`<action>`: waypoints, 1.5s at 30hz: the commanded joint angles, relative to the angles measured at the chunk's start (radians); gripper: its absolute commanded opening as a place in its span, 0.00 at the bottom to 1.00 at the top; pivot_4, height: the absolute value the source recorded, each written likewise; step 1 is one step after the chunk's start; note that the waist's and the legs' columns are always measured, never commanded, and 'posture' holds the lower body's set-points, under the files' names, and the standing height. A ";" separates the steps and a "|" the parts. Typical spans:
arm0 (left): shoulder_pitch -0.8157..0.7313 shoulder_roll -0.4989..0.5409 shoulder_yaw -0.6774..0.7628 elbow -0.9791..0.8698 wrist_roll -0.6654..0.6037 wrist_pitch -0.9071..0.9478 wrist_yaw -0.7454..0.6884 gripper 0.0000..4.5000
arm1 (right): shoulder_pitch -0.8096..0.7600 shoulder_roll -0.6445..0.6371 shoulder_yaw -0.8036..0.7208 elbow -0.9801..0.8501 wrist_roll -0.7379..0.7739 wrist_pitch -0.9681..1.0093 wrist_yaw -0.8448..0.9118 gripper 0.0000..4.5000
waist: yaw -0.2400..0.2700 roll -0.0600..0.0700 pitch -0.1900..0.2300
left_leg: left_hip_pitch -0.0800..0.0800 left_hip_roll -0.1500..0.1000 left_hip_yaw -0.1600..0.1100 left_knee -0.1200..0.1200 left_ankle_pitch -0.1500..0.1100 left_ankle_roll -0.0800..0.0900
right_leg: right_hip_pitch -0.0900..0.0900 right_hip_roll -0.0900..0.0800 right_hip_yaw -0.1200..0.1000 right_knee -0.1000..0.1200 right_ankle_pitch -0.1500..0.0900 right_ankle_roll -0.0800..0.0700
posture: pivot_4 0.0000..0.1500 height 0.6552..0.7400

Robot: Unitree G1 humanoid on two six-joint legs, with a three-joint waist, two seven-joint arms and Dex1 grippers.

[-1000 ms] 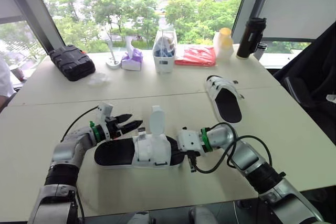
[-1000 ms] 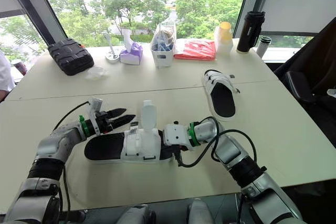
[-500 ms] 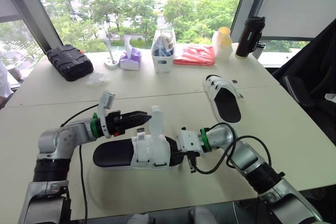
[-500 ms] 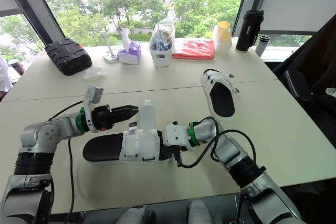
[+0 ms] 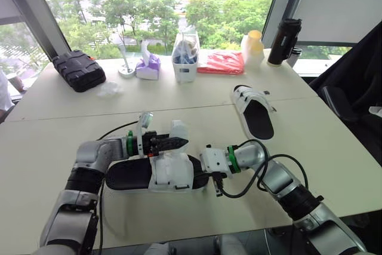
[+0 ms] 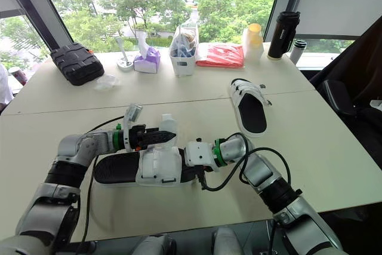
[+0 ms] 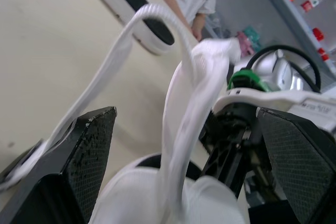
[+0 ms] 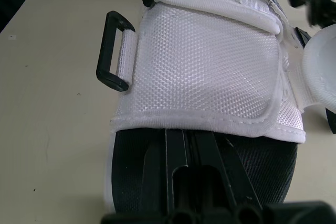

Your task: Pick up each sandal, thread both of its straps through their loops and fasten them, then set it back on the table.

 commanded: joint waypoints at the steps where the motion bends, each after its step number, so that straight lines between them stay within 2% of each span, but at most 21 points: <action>1: -0.108 -0.076 0.114 0.101 -0.066 0.033 0.067 0.98 | 0.008 -0.002 0.019 0.023 -0.027 0.013 -0.007 0.00 | 0.000 0.000 0.000 | 0.000 0.000 0.000 0.000 0.000 0.000 | 0.000 0.000 0.000 0.000 0.000 0.000 | 1.00 1.00; 4: -0.178 -0.125 0.197 0.179 -0.096 0.058 0.139 0.98 | 0.005 -0.003 0.017 0.024 -0.026 0.013 -0.008 0.00 | -0.003 -0.001 0.001 | 0.000 0.000 0.000 0.000 0.000 0.000 | 0.000 0.000 0.000 0.000 0.000 0.000 | 1.00 1.00; 8: -0.213 -0.140 0.244 0.212 -0.107 0.077 0.163 0.98 | 0.007 -0.003 0.018 0.024 -0.028 0.012 -0.012 0.00 | -0.005 -0.001 0.001 | 0.000 0.000 0.000 0.000 0.000 -0.001 | -0.001 0.000 0.000 0.000 0.000 0.000 | 1.00 1.00; 14: -0.225 -0.140 0.254 0.208 -0.102 0.082 0.157 0.98 | 0.009 -0.002 0.016 0.025 -0.028 0.011 -0.017 0.00 | -0.004 -0.001 0.001 | 0.000 0.000 0.000 0.000 0.001 -0.001 | -0.001 0.000 0.000 0.000 0.000 0.000 | 1.00 1.00; 15: -0.223 -0.139 0.251 0.205 -0.094 0.071 0.156 0.90 | 0.009 -0.002 0.016 0.025 -0.028 0.011 -0.018 0.00 | -0.004 -0.001 0.001 | 0.000 0.000 0.000 0.000 0.001 -0.001 | -0.001 0.000 0.000 0.000 0.000 0.000 | 1.00 1.00; 17: -0.216 -0.135 0.246 0.198 -0.086 0.065 0.151 0.82 | 0.008 0.000 0.016 0.027 -0.029 0.010 -0.020 0.00 | -0.004 -0.001 0.001 | 0.000 0.000 0.000 0.000 0.001 -0.001 | -0.001 0.000 0.000 0.000 0.000 0.000 | 1.00 1.00; 24: -0.193 -0.114 0.241 0.163 -0.071 0.044 0.153 0.06 | 0.007 0.002 0.019 0.031 -0.030 0.006 -0.021 0.00 | -0.004 -0.001 0.001 | 0.000 0.000 0.000 0.000 0.001 -0.001 | -0.001 0.000 0.000 0.000 0.000 0.000 | 1.00 1.00; 25: -0.192 -0.109 0.246 0.158 -0.070 0.040 0.156 0.02 | 0.007 0.002 0.019 0.031 -0.029 0.006 -0.020 0.00 | -0.004 -0.001 0.001 | 0.000 0.000 0.000 0.000 0.001 -0.001 | -0.001 0.000 0.000 0.000 0.000 0.000 | 1.00 1.00; 29: -0.180 -0.072 0.224 0.099 -0.060 0.031 0.118 0.02 | 0.008 0.001 0.021 0.033 -0.031 0.003 -0.020 0.00 | -0.005 -0.001 0.001 | -0.002 0.000 0.000 0.000 0.001 -0.001 | -0.002 0.000 0.000 0.000 0.000 0.000 | 1.00 1.00; 32: -0.108 -0.017 0.126 -0.098 -0.026 -0.033 0.008 0.02 | 0.009 0.000 0.022 0.030 -0.030 0.004 -0.019 0.00 | -0.007 -0.001 0.001 | -0.006 0.000 0.000 0.000 0.001 -0.003 | -0.007 0.000 0.001 0.000 0.000 0.000 | 1.00 1.00; 34: -0.066 0.010 0.078 -0.203 -0.013 -0.062 -0.030 0.02 | 0.009 -0.001 0.021 0.031 -0.029 0.003 -0.018 0.00 | -0.004 -0.001 0.001 | -0.011 0.000 0.000 0.000 0.005 -0.009 | -0.013 0.000 0.001 0.001 0.001 -0.001 | 1.00 1.00; 38: 0.068 0.068 -0.038 -0.460 0.093 -0.286 -0.115 0.02 | 0.013 -0.006 0.022 0.030 -0.029 0.000 -0.015 0.00 | -0.003 -0.001 0.001 | -0.012 0.000 0.000 0.000 0.007 -0.012 | -0.014 0.000 0.001 0.001 0.001 -0.001 | 1.00 1.00; 40: 0.107 0.072 -0.058 -0.514 0.128 -0.377 -0.122 0.02 | 0.013 -0.007 0.022 0.030 -0.030 -0.001 -0.014 0.00 | 0.000 -0.001 0.001 | -0.012 0.001 0.000 0.000 0.006 -0.011 | -0.014 0.000 0.001 0.001 0.001 -0.002 | 1.00 1.00; 41: 0.130 0.074 -0.076 -0.533 0.174 -0.472 -0.132 0.02 | 0.013 -0.008 0.022 0.031 -0.029 -0.001 -0.013 0.00 | 0.000 -0.001 0.001 | -0.012 0.001 0.000 0.000 0.003 -0.006 | -0.014 0.000 0.001 0.000 0.001 -0.002 | 1.00 1.00; 45: 0.186 0.101 -0.150 -0.535 0.368 -0.862 -0.180 0.02 | 0.011 -0.009 0.024 0.035 -0.029 -0.005 -0.007 0.00 | 0.002 -0.001 0.001 | -0.012 0.001 0.001 0.000 0.003 -0.006 | -0.014 0.000 0.001 0.000 0.001 -0.002 | 1.00 1.00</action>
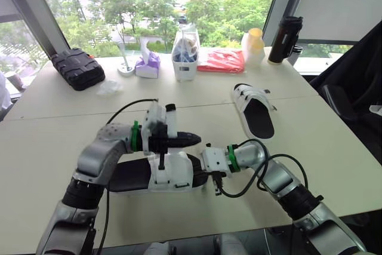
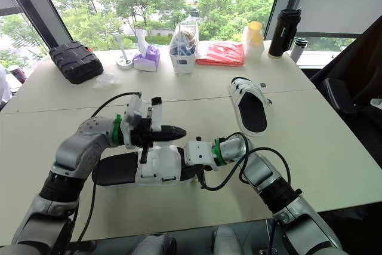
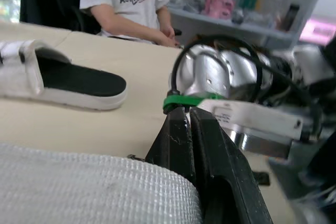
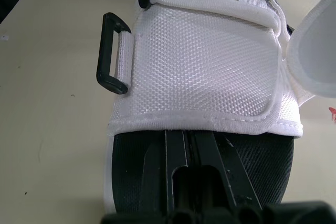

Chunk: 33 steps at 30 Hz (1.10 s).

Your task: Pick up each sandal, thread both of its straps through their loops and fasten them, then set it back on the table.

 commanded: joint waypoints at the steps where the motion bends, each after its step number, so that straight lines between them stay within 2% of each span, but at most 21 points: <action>1: 0.012 0.038 -0.049 -0.012 0.156 -0.353 -0.052 0.02 | 0.014 -0.013 0.024 0.034 -0.029 0.008 0.008 0.00 | 0.001 0.000 0.000 | 0.000 0.000 0.000 0.000 0.000 0.000 | 0.000 0.000 0.000 0.000 0.000 0.000 | 1.00 1.00; 2: 0.014 0.047 -0.066 0.010 0.198 -0.462 -0.066 0.02 | 0.014 -0.013 0.024 0.035 -0.029 0.006 0.011 0.00 | 0.001 0.000 0.000 | 0.000 0.000 0.000 0.000 0.000 0.000 | 0.000 0.000 0.000 0.000 0.000 0.000 | 1.00 1.00; 7: 0.016 0.057 -0.096 0.084 0.272 -0.757 -0.067 0.02 | 0.011 -0.011 0.027 0.045 -0.030 -0.001 0.017 0.00 | 0.001 0.000 0.000 | 0.000 0.000 0.000 0.000 -0.001 0.001 | 0.000 0.000 0.000 -0.001 0.000 0.000 | 1.00 1.00; 11: 0.001 0.058 -0.106 0.179 0.381 -1.106 -0.003 0.02 | 0.009 -0.009 0.031 0.051 -0.032 -0.009 0.022 0.00 | 0.002 0.000 0.000 | 0.000 0.000 0.000 0.000 -0.001 0.002 | 0.000 0.000 0.000 -0.001 0.000 0.000 | 1.00 1.00; 14: 0.011 0.065 -0.114 0.223 0.434 -1.255 0.057 0.02 | 0.005 -0.007 0.033 0.057 -0.032 -0.013 0.025 0.00 | 0.003 0.000 0.000 | 0.000 0.000 0.000 0.000 -0.001 0.002 | 0.000 0.000 0.000 -0.001 0.000 0.000 | 1.00 1.00; 23: 0.004 0.105 -0.178 0.232 0.534 -1.409 0.190 0.02 | -0.010 -0.002 0.040 0.084 -0.038 -0.036 0.034 0.00 | 0.002 0.001 -0.001 | 0.000 0.000 0.000 0.000 -0.001 0.002 | 0.001 0.000 0.000 -0.001 0.000 0.000 | 1.00 1.00; 32: -0.098 0.109 -0.214 0.278 0.549 -1.482 0.303 0.02 | -0.022 0.008 0.044 0.113 -0.042 -0.060 0.038 0.00 | 0.003 0.001 -0.001 | 0.000 0.000 0.000 0.001 -0.001 0.003 | 0.001 0.000 0.000 0.000 0.000 0.000 | 1.00 1.00; 33: -0.106 0.116 -0.228 0.283 0.530 -1.483 0.303 0.07 | -0.023 0.010 0.044 0.117 -0.043 -0.061 0.038 0.00 | 0.003 0.001 -0.001 | 0.000 0.000 0.000 0.001 -0.001 0.003 | 0.001 0.000 -0.001 0.000 0.000 0.000 | 1.00 1.00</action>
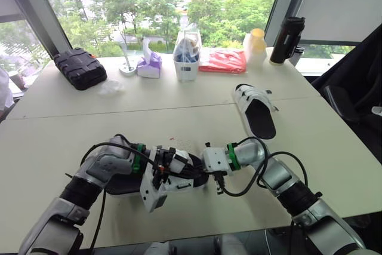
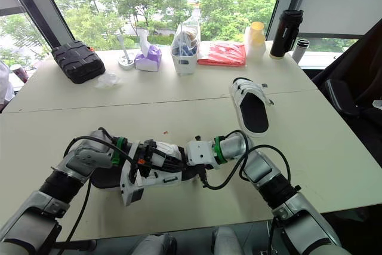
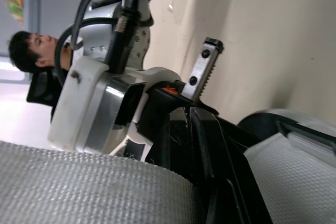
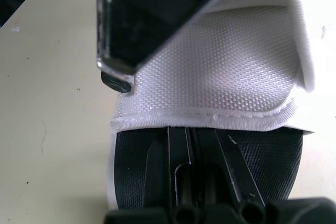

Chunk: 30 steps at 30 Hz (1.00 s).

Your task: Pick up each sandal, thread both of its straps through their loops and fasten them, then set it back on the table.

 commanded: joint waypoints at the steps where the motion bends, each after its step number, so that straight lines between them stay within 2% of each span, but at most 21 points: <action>1: -0.054 0.005 -0.028 -0.022 -0.059 -0.036 0.058 0.13 | 0.007 0.007 0.037 0.052 -0.044 0.007 -0.002 0.00 | 0.000 0.000 0.000 | 0.000 0.000 0.000 0.000 0.000 0.000 | 0.000 0.000 0.000 0.000 0.000 0.000 | 1.00 1.00; 2: -0.059 0.011 -0.038 -0.021 -0.067 -0.039 0.062 0.17 | 0.007 0.008 0.038 0.054 -0.045 0.005 -0.002 0.00 | -0.001 0.000 0.000 | 0.000 0.000 0.000 0.000 0.000 0.000 | 0.000 0.000 0.000 0.000 0.000 0.000 | 1.00 1.00; 3: -0.064 0.025 -0.058 -0.024 -0.085 -0.036 0.055 0.26 | 0.007 0.009 0.038 0.056 -0.046 0.003 -0.001 0.00 | -0.001 0.000 0.000 | 0.000 0.000 0.000 0.000 0.000 0.000 | 0.000 0.000 0.000 0.000 0.000 0.000 | 1.00 1.00; 9: -0.091 0.062 -0.115 -0.068 -0.152 -0.006 0.066 0.90 | 0.004 0.014 0.036 0.065 -0.049 -0.005 -0.002 0.00 | -0.002 0.000 0.000 | 0.000 0.000 0.000 0.000 0.000 0.000 | 0.000 0.000 0.000 0.001 0.000 0.000 | 1.00 1.00; 10: -0.091 0.074 -0.133 -0.088 -0.188 0.014 0.057 0.98 | 0.005 0.014 0.036 0.065 -0.049 -0.006 -0.002 0.00 | -0.002 0.000 0.000 | 0.000 0.000 0.000 0.000 0.000 0.000 | 0.000 0.000 0.000 0.001 0.000 0.000 | 1.00 1.00; 12: -0.084 0.100 -0.163 -0.147 -0.275 0.075 0.036 0.98 | 0.006 0.014 0.034 0.065 -0.051 -0.007 0.000 0.00 | -0.004 0.000 0.000 | 0.000 0.000 0.000 0.000 0.000 0.000 | 0.000 0.000 0.000 0.001 0.000 0.000 | 1.00 1.00; 15: -0.046 0.142 -0.176 -0.290 -0.456 0.279 0.005 0.98 | 0.007 0.014 0.033 0.066 -0.053 -0.009 0.003 0.00 | -0.007 0.002 0.001 | 0.000 0.000 0.000 0.000 0.000 0.001 | -0.001 0.001 0.000 0.002 0.000 0.000 | 1.00 1.00; 16: -0.037 0.151 -0.157 -0.340 -0.530 0.378 0.012 0.98 | 0.007 0.014 0.032 0.067 -0.053 -0.009 0.003 0.00 | -0.008 0.002 0.002 | 0.000 0.000 0.000 0.000 -0.001 0.001 | -0.001 0.001 0.001 0.002 0.000 0.000 | 1.00 1.00; 21: -0.041 0.171 -0.033 -0.486 -0.742 0.723 0.032 0.98 | 0.010 0.018 0.027 0.072 -0.058 -0.012 0.008 0.00 | -0.002 0.002 0.005 | -0.002 0.000 0.000 0.001 -0.001 0.002 | -0.002 0.001 0.000 0.002 0.000 0.000 | 1.00 1.00; 24: -0.048 0.198 0.055 -0.557 -0.859 0.911 0.059 0.98 | 0.011 0.021 0.025 0.074 -0.061 -0.015 0.012 0.00 | -0.007 -0.005 0.007 | -0.001 0.002 -0.002 0.002 -0.001 0.002 | -0.001 0.001 -0.001 0.002 0.000 0.000 | 1.00 1.00; 28: -0.069 0.242 0.162 -0.637 -1.048 1.211 0.136 0.98 | 0.011 0.025 0.026 0.070 -0.061 -0.013 0.013 0.00 | -0.024 0.003 0.004 | 0.002 0.001 0.001 -0.001 -0.002 0.003 | 0.000 0.001 0.002 0.002 -0.001 0.001 | 1.00 1.00; 30: -0.058 0.264 0.196 -0.661 -1.079 1.289 0.112 0.98 | 0.011 0.026 0.027 0.067 -0.058 -0.009 0.013 0.00 | -0.027 0.002 0.004 | 0.002 0.001 0.000 0.000 -0.002 0.003 | 0.000 0.001 0.001 0.002 -0.001 0.001 | 1.00 1.00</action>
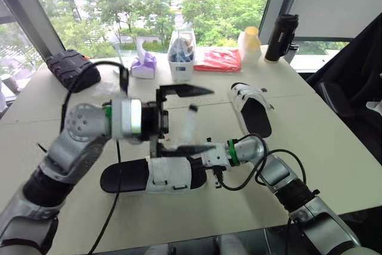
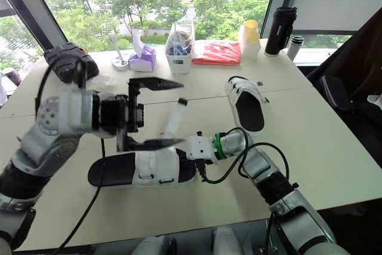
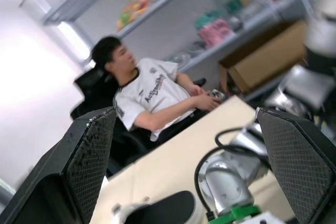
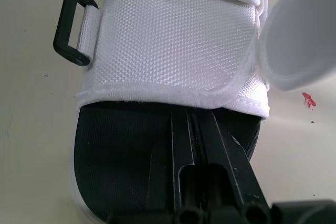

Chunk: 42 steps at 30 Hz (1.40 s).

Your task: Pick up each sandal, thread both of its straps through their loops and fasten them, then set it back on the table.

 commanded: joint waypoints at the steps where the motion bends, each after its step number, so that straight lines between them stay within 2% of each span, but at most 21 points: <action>1: 0.028 0.059 0.086 -0.066 -0.118 0.191 -0.004 0.98 | 0.032 -0.002 0.058 0.018 -0.029 0.018 0.028 0.00 | -0.002 0.000 0.000 | 0.000 0.000 0.000 0.000 0.000 0.000 | 0.000 0.000 0.000 0.000 0.000 0.000 | 1.00 1.00; 4: 0.120 0.144 0.166 -0.093 -0.223 0.346 -0.027 0.98 | 0.037 -0.005 0.058 0.010 -0.025 0.020 0.032 0.00 | -0.006 0.001 0.000 | 0.000 0.000 0.001 0.000 0.000 0.000 | 0.000 0.000 0.001 0.000 0.000 0.000 | 1.00 1.00; 6: 0.179 0.159 0.236 -0.091 -0.308 0.423 0.005 0.98 | 0.036 -0.006 0.056 0.011 -0.023 0.021 0.033 0.00 | -0.006 0.001 0.000 | 0.000 0.000 0.000 0.000 0.000 0.000 | -0.001 0.000 0.001 0.000 0.000 0.000 | 1.00 1.00; 10: 0.248 0.095 0.336 -0.013 -0.288 0.461 0.108 0.98 | 0.034 -0.008 0.056 0.014 -0.023 0.018 0.034 0.00 | -0.003 0.000 0.000 | 0.000 0.000 0.000 0.001 0.000 0.000 | 0.001 0.000 0.000 0.000 0.000 0.000 | 1.00 1.00; 14: 0.255 0.044 0.377 0.085 -0.286 0.560 0.223 0.98 | 0.035 -0.008 0.057 0.010 -0.023 0.020 0.034 0.00 | -0.003 0.000 0.000 | 0.001 0.000 0.000 0.001 0.000 0.000 | 0.001 0.000 0.000 0.000 0.000 0.000 | 1.00 1.00; 18: 0.229 -0.016 0.388 0.288 -0.422 0.811 0.407 0.98 | 0.032 -0.007 0.060 0.013 -0.027 0.019 0.034 0.00 | -0.002 0.001 0.000 | 0.001 0.000 0.000 0.000 0.000 0.000 | 0.001 0.000 0.000 0.000 0.000 0.000 | 1.00 1.00; 21: 0.195 -0.092 0.426 0.403 -0.454 0.870 0.483 0.98 | 0.033 -0.007 0.061 0.010 -0.028 0.021 0.032 0.00 | -0.002 0.000 0.000 | 0.001 -0.001 0.000 0.000 0.000 0.000 | 0.000 0.000 0.000 0.000 0.000 0.000 | 1.00 1.00; 24: 0.153 -0.129 0.409 0.494 -0.355 0.877 0.489 0.98 | 0.034 -0.007 0.062 0.006 -0.030 0.023 0.031 0.00 | -0.001 -0.001 -0.001 | 0.000 -0.001 -0.001 0.001 0.000 -0.001 | 0.000 0.000 0.000 0.000 0.000 -0.001 | 1.00 1.00; 28: 0.133 -0.126 0.165 0.570 0.082 0.550 0.228 0.98 | 0.041 -0.007 0.063 -0.004 -0.030 0.031 0.028 0.00 | -0.002 -0.001 -0.001 | 0.000 -0.001 0.001 0.000 0.004 -0.007 | 0.000 0.000 0.000 -0.001 0.000 -0.001 | 1.00 1.00; 31: 0.114 -0.160 0.095 0.650 0.250 0.374 0.115 0.98 | 0.044 -0.008 0.064 -0.011 -0.031 0.035 0.027 0.00 | -0.002 -0.001 -0.001 | 0.000 -0.001 0.002 0.000 0.004 -0.007 | 0.000 0.000 0.001 -0.001 0.001 -0.001 | 1.00 1.00; 37: 0.012 -0.275 0.067 0.892 0.420 0.125 -0.049 0.98 | 0.047 -0.009 0.060 -0.021 -0.034 0.046 0.023 0.00 | 0.002 -0.001 -0.001 | -0.002 -0.001 0.002 0.001 0.001 -0.002 | -0.001 -0.001 0.000 -0.001 0.001 -0.001 | 1.00 1.00; 42: -0.051 -0.330 0.089 1.014 0.479 0.057 -0.108 0.98 | 0.055 -0.012 0.058 -0.035 -0.035 0.056 0.019 0.00 | -0.003 -0.001 -0.001 | -0.001 -0.001 0.001 0.000 0.001 -0.002 | -0.001 -0.001 0.000 -0.001 0.001 -0.001 | 1.00 1.00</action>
